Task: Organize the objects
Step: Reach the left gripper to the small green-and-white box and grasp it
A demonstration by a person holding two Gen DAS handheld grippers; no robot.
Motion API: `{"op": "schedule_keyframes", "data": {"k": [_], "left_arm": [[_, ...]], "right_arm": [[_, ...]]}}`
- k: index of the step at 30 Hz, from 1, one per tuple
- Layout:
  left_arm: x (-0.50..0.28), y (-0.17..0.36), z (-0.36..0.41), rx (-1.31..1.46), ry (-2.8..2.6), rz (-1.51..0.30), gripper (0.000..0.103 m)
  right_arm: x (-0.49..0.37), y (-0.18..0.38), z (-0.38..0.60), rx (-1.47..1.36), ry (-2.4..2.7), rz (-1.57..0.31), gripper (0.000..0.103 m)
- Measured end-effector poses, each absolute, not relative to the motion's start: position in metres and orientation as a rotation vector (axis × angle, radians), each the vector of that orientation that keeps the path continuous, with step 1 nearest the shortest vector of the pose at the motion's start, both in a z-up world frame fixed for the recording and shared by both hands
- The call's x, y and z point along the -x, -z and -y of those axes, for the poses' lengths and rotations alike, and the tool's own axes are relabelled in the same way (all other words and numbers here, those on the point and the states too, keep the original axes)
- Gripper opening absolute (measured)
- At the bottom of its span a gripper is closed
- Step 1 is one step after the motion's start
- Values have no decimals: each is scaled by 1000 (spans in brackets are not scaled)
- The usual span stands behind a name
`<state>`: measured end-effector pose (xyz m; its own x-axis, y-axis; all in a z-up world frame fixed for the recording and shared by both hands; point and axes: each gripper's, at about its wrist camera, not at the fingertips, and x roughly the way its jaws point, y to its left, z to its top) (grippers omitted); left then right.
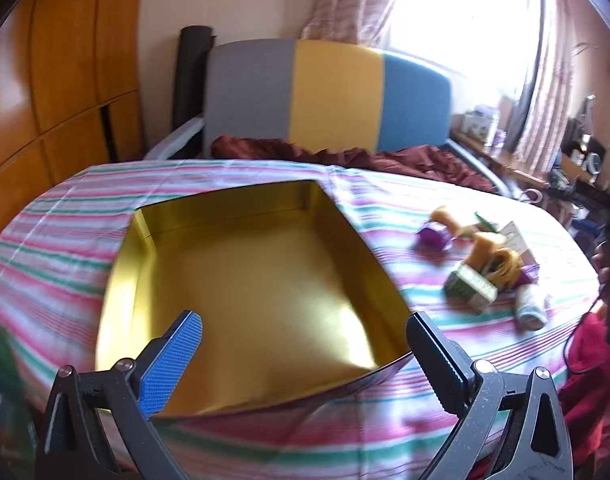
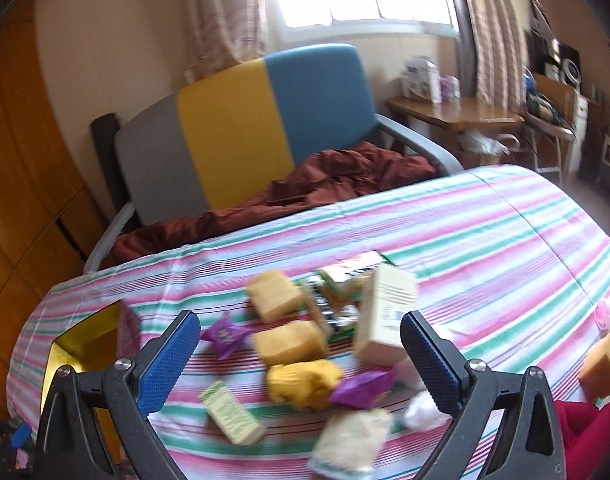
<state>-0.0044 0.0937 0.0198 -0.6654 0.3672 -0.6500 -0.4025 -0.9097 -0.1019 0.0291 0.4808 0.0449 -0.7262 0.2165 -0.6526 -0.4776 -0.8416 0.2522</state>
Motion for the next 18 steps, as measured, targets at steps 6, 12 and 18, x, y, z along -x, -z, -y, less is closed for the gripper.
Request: {"op": "schedule_keyframes", "data": {"k": [6, 12, 18], "left_arm": [[14, -20, -144, 1004, -2336, -76, 103], [8, -16, -216, 977, -2249, -284, 103], [11, 11, -282, 987, -2130, -467, 103]], "right_arm": [[-43, -5, -542, 869, -2436, -847, 102], [-50, 5, -559, 848, -2408, -1040, 102], [-46, 3, -553, 871, -2446, -1014, 102]]}}
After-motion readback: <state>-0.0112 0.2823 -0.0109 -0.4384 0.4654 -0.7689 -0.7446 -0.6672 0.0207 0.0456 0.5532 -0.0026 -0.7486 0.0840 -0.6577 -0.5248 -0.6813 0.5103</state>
